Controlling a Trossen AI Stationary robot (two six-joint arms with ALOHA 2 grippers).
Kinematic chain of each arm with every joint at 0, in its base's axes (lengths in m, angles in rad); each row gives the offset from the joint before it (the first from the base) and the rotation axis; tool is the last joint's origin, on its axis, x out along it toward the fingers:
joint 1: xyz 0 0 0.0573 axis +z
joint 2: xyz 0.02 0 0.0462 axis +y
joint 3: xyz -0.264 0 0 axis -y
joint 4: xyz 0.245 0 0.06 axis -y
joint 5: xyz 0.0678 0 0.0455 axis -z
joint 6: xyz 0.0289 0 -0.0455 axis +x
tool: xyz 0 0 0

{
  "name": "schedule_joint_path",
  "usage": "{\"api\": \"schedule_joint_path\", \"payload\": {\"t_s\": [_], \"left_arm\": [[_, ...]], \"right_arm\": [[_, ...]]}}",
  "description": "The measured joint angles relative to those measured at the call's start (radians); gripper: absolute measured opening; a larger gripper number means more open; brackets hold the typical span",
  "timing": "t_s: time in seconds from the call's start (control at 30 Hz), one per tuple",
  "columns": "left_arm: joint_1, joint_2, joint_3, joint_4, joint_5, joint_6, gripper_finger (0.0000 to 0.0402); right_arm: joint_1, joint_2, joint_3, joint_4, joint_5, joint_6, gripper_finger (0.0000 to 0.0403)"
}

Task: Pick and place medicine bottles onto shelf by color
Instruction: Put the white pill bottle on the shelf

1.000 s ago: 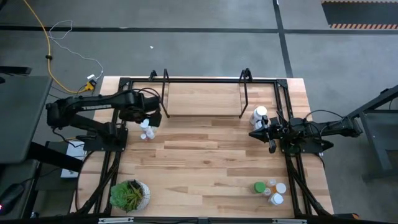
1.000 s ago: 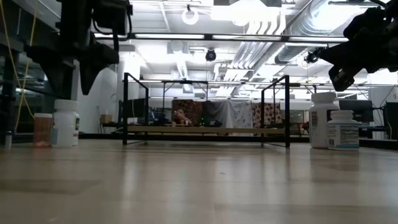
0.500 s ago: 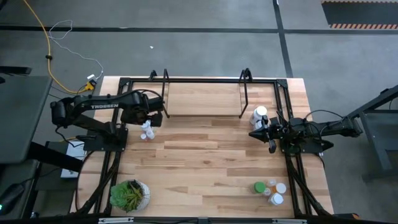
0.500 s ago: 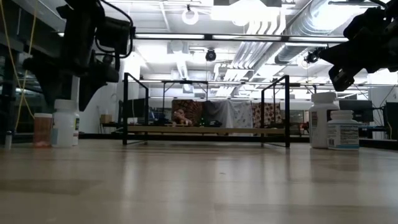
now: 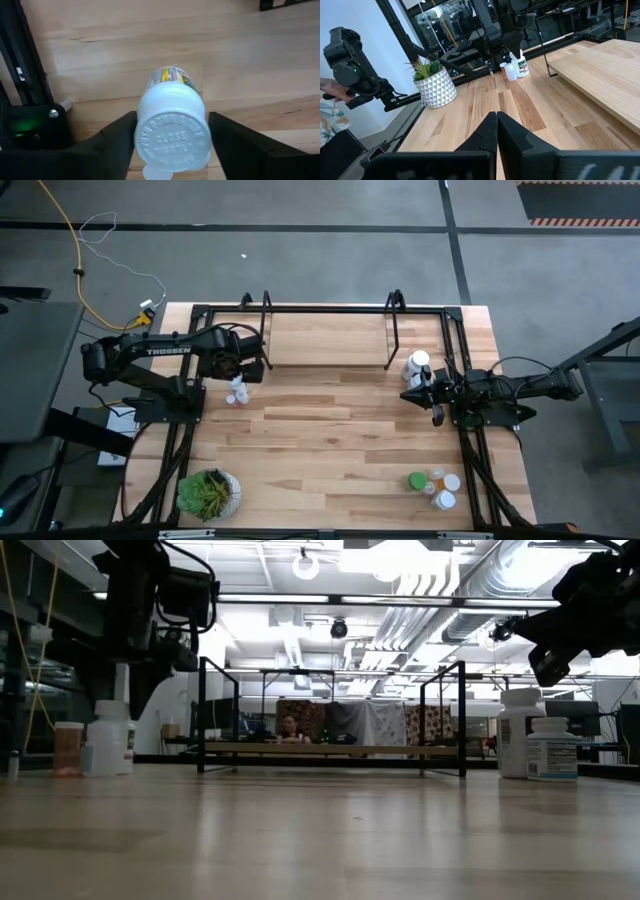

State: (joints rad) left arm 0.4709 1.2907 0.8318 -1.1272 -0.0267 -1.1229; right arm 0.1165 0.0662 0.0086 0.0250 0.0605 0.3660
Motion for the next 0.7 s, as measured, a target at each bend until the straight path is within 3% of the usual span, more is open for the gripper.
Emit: {"api": "schedule_joint_path", "payload": {"t_s": [0.13, 0.37, 0.7], "left_arm": [[0.000, 0.000, 0.000, 0.000, 0.013, 0.024, 0.0185], [-0.001, 0.000, 0.075, -0.101, 0.061, 0.147, 0.0185], [-0.022, -0.007, 0.491, -0.445, 0.074, 0.512, 0.0187]], "right_arm": [[0.000, 0.000, 0.000, 0.000, 0.000, 0.000, 0.0000], [0.000, 0.000, 0.000, 0.000, 0.000, 0.000, 0.0000], [0.000, 0.000, 0.000, 0.000, 0.000, 0.000, 0.0000]]}}
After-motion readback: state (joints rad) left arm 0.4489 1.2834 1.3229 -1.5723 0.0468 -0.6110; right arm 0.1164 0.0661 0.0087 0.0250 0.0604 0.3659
